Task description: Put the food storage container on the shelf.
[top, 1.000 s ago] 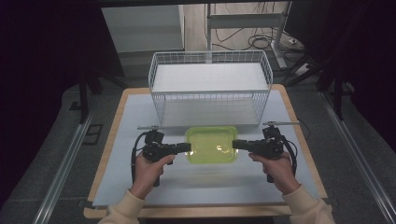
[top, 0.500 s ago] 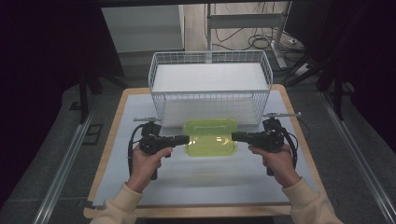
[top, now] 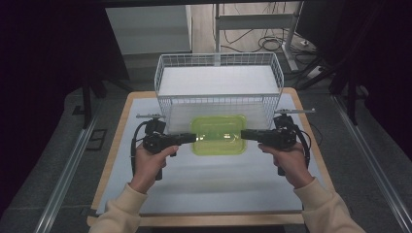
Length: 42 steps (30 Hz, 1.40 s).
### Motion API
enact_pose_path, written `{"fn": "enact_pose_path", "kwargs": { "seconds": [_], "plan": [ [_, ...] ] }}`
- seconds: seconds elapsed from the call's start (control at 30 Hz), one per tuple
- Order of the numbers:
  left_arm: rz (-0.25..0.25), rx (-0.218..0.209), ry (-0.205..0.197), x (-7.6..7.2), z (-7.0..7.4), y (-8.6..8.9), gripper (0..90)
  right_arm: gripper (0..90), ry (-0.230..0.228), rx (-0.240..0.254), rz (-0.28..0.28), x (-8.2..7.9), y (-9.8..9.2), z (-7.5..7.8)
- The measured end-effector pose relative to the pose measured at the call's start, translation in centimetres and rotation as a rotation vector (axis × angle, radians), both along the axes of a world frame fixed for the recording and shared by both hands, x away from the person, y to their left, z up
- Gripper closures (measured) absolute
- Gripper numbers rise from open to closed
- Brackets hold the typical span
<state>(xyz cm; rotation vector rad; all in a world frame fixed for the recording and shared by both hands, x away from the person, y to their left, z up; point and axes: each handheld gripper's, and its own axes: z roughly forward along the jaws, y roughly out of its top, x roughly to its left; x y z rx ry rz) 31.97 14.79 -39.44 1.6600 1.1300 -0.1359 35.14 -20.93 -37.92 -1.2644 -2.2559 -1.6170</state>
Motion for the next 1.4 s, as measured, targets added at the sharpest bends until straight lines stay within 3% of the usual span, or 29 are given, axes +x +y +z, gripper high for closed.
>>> {"fn": "enact_pose_path", "kwargs": {
  "seconds": [0.87,1.13,1.4],
  "plan": [
    [0.007,0.003,-0.044,2.0,4.0,0.5,81.1,80.4,-0.045,-0.003,-0.008,1.9,0.6,4.0],
    [0.004,0.002,-0.05,3.7,5.5,0.5,81.1,80.4,-0.06,-0.002,-0.018,3.1,0.6,5.6],
    [0.015,0.002,-0.044,5.4,6.0,0.6,81.2,80.4,-0.049,0.0,-0.031,4.8,0.8,6.0]
  ]
}}
